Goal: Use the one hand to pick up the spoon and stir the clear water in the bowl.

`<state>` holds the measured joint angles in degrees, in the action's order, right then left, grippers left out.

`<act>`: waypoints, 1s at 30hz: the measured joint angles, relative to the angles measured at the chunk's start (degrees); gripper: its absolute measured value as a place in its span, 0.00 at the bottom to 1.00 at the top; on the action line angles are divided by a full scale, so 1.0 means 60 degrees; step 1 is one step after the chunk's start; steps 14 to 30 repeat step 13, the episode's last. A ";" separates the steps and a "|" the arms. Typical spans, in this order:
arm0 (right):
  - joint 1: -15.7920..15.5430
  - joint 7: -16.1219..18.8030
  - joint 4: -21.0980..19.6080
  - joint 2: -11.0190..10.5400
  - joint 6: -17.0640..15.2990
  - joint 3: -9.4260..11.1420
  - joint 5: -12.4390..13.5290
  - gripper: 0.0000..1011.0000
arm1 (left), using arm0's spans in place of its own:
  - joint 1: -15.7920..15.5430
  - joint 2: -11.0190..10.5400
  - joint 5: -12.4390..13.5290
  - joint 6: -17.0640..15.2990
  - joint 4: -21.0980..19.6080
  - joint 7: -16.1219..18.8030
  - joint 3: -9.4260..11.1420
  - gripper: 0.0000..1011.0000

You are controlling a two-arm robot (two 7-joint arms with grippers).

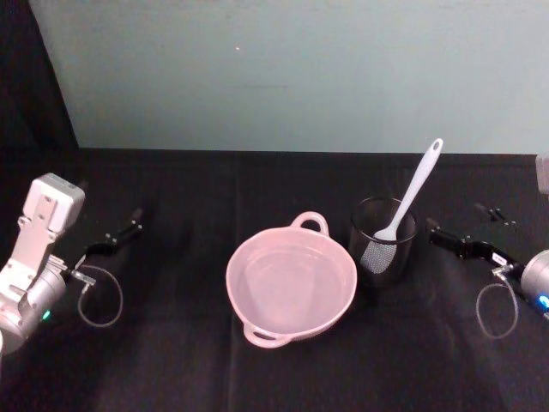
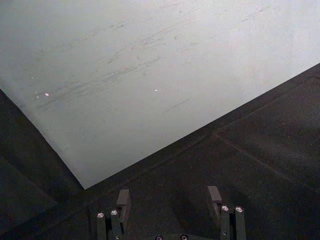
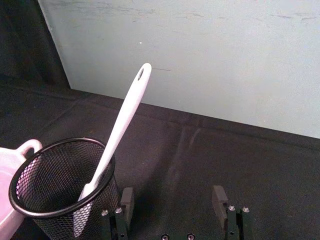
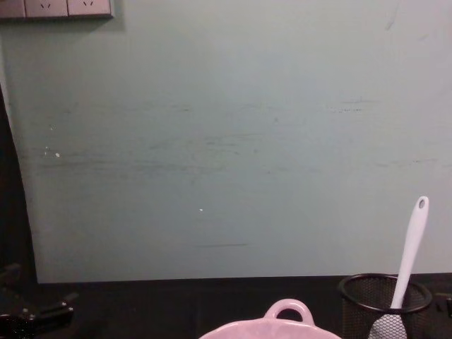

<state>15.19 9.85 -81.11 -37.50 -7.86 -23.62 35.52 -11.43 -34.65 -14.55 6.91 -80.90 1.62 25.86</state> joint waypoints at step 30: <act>0.0000 0.0015 0.0006 -0.0001 0.0013 0.0000 0.0020 0.99 | 0.0000 0.0000 0.0000 0.0000 0.0000 0.0000 0.0000 0.99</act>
